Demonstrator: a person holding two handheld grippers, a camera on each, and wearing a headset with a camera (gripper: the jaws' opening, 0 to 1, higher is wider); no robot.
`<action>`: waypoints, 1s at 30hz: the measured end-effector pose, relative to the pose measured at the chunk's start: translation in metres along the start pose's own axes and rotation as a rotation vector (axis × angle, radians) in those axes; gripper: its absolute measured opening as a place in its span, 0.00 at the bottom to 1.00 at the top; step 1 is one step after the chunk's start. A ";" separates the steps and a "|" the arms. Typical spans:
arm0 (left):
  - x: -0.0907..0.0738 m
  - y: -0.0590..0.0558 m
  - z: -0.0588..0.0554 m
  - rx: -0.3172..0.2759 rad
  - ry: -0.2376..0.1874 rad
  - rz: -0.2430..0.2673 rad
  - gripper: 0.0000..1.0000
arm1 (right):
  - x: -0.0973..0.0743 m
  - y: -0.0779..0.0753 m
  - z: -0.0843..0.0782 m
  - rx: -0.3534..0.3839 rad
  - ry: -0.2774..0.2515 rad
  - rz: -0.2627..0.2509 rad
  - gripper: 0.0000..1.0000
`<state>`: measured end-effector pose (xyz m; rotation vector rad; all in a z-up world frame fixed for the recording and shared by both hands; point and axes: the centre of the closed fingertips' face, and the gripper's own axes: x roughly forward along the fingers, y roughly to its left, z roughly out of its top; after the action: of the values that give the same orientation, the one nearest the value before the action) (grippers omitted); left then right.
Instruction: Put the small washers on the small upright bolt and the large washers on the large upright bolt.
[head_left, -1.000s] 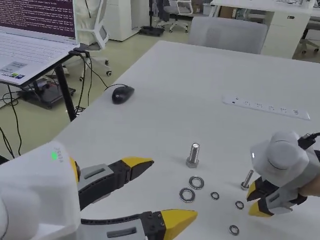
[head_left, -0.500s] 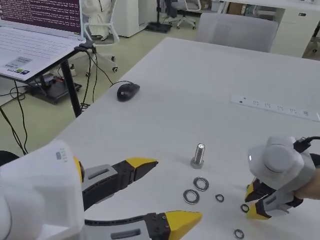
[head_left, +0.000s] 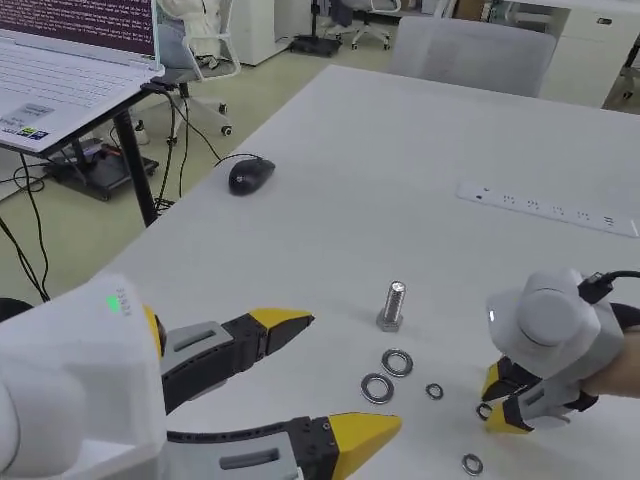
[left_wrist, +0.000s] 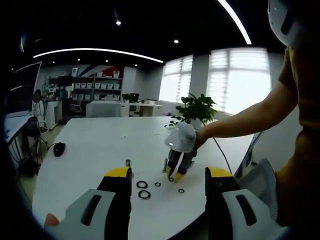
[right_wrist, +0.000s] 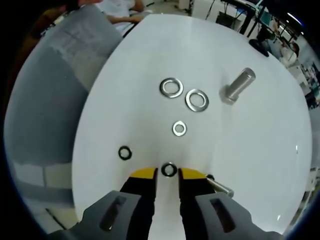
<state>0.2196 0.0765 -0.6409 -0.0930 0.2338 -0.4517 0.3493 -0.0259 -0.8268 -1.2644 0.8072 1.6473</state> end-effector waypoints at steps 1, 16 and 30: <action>0.000 0.000 0.000 0.002 -0.001 0.001 0.58 | 0.000 0.000 0.000 -0.004 0.001 -0.002 0.17; 0.002 -0.003 0.003 0.011 -0.005 -0.009 0.58 | -0.001 -0.002 0.002 0.028 -0.013 -0.023 0.12; 0.005 -0.005 0.002 0.017 0.005 -0.024 0.58 | -0.040 -0.006 -0.017 0.080 -0.019 -0.050 0.12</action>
<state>0.2231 0.0701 -0.6390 -0.0786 0.2337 -0.4779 0.3647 -0.0483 -0.7930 -1.2016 0.8155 1.5695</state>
